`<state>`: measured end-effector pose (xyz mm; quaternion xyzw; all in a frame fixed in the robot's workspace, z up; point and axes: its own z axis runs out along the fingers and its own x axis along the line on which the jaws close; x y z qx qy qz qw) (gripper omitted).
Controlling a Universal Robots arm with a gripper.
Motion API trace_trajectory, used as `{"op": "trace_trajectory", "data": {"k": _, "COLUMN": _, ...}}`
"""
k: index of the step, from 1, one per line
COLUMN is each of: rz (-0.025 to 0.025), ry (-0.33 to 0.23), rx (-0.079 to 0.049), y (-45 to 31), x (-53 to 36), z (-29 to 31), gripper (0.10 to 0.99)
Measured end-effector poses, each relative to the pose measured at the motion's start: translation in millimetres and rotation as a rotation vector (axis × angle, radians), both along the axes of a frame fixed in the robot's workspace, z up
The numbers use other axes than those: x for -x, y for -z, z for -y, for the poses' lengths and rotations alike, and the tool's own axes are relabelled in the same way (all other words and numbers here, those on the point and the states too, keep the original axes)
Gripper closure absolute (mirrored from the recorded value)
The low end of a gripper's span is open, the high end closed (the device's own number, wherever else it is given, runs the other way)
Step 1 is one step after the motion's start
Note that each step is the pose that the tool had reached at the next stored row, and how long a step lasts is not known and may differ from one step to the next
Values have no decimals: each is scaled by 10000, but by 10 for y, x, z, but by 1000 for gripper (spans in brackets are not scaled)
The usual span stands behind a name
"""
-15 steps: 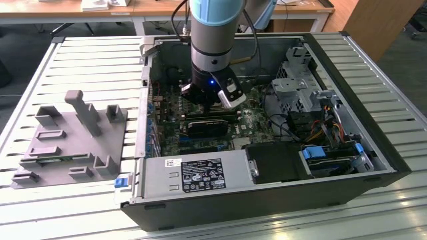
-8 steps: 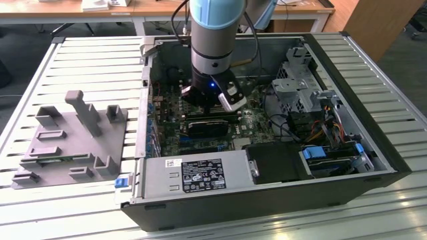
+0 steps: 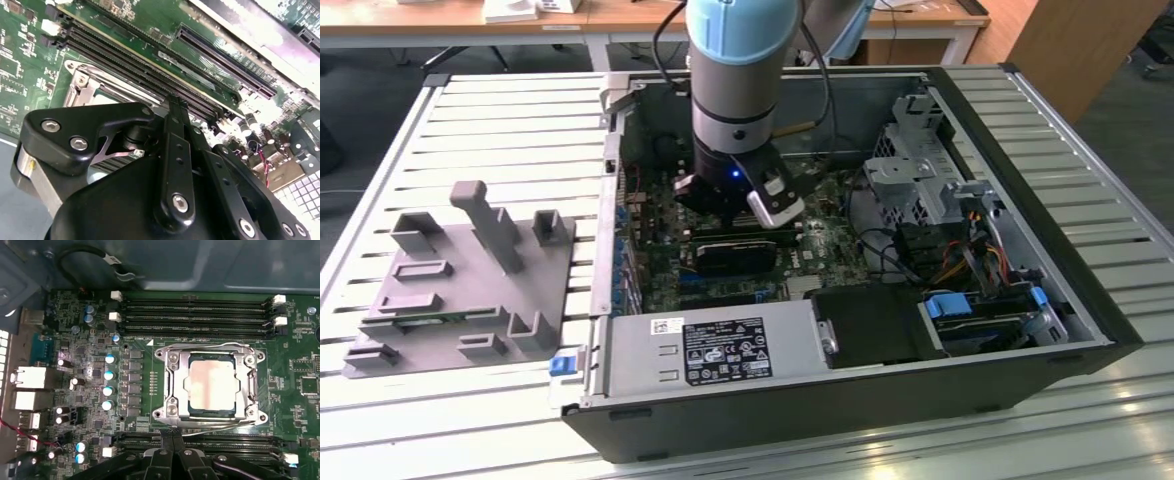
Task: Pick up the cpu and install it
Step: 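Install the second cpu locking lever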
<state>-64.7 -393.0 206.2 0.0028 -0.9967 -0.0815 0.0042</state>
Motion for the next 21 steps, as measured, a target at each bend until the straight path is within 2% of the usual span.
{"op": "trace_trajectory", "data": {"k": 3, "rz": 0, "ry": 1, "rx": -116, "y": 11, "x": 6, "z": 0, "gripper": 980}}
{"op": "trace_trajectory", "data": {"k": 10, "rz": -1, "ry": -1, "rx": -146, "y": 19, "x": 23, "z": 0, "gripper": 980}}
{"op": "trace_trajectory", "data": {"k": 15, "rz": -1, "ry": 2, "rx": -360, "y": 23, "x": 32, "z": 3, "gripper": 980}}
{"op": "trace_trajectory", "data": {"k": 21, "rz": -1, "ry": 1, "rx": -439, "y": 63, "x": 35, "z": 10, "gripper": 980}}
